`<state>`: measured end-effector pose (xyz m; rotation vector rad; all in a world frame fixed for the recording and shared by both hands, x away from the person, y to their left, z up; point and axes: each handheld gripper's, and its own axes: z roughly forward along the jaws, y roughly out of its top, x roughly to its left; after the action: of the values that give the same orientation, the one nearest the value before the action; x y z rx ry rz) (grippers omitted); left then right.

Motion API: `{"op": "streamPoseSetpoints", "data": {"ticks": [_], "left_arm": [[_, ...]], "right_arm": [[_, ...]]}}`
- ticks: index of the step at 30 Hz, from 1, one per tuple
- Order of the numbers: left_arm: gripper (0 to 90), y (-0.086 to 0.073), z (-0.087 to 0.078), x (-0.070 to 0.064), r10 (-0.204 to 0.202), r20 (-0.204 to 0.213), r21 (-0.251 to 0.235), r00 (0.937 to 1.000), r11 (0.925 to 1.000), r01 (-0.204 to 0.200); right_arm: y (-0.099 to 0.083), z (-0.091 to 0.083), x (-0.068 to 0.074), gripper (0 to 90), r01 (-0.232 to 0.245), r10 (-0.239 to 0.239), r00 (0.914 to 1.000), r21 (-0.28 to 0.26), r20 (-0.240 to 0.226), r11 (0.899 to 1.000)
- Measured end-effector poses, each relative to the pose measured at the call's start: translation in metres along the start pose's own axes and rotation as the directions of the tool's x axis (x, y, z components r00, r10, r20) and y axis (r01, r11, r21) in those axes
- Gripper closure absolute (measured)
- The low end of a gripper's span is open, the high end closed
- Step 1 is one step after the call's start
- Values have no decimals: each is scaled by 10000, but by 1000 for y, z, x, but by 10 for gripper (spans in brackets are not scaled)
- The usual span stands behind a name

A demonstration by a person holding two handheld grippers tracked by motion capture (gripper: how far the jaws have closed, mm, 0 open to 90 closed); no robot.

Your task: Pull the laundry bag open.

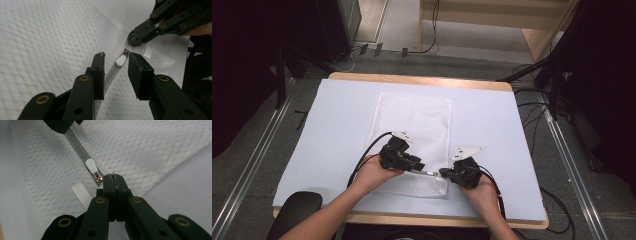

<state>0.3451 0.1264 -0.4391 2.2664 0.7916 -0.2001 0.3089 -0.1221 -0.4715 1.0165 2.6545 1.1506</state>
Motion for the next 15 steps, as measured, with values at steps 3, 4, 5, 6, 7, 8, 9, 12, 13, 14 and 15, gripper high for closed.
{"op": "streamPoseSetpoints", "data": {"ticks": [3, 4, 5, 6, 7, 8, 9, 12, 13, 14, 15], "left_arm": [[737, -1, 6, -1, 38, 31, 188, 10000, 9998, -38], [746, -1, 8, -1, 64, 69, 252, 10000, 9997, -66], [755, -1, 10, -1, 70, 112, 251, 9999, 9997, -73], [760, 0, 12, -2, 23, 98, 274, 9999, 9996, -26], [766, 0, 13, -2, 58, 111, 320, 9999, 9995, -62], [768, 0, 15, -3, 48, 113, 368, 9999, 9993, -52], [769, 1, 17, -3, 55, 82, 390, 10000, 9992, -59], [775, 1, 22, -3, 32, 158, 475, 9999, 9989, -40], [777, 2, 24, -3, -11, 164, 534, 9999, 9986, 2], [777, 2, 26, -3, -1, 156, 565, 9999, 9984, -8], [777, 2, 27, -3, -71, 194, 532, 9998, 9986, 60]], "right_arm": [[-2, 0, -2, 900, -83, 80, 9998, -158, -201, 9998], [-2, 0, -2, 900, -62, 59, 9997, -168, -222, 9998], [-2, 0, -2, 900, -29, 25, 9997, -171, -231, 9998], [-3, 0, -3, 900, 26, -31, 9997, -180, -248, 9998], [-3, 0, -3, 900, 42, -47, 9996, -194, -269, 9998], [-3, 0, -3, 900, 38, -43, 9996, -187, -272, 9998], [-3, 0, -3, 900, -12, 7, 9996, -180, -291, 9998], [-3, 0, -4, 900, -64, 57, 9995, -196, -324, 9998], [-3, 0, -5, 900, -68, 62, 9994, -185, -333, 9998], [-3, 0, -5, 900, -71, 64, 9994, -191, -338, 9998], [-3, 0, -5, 900, -80, 74, 9994, -183, -333, 9998]]}}
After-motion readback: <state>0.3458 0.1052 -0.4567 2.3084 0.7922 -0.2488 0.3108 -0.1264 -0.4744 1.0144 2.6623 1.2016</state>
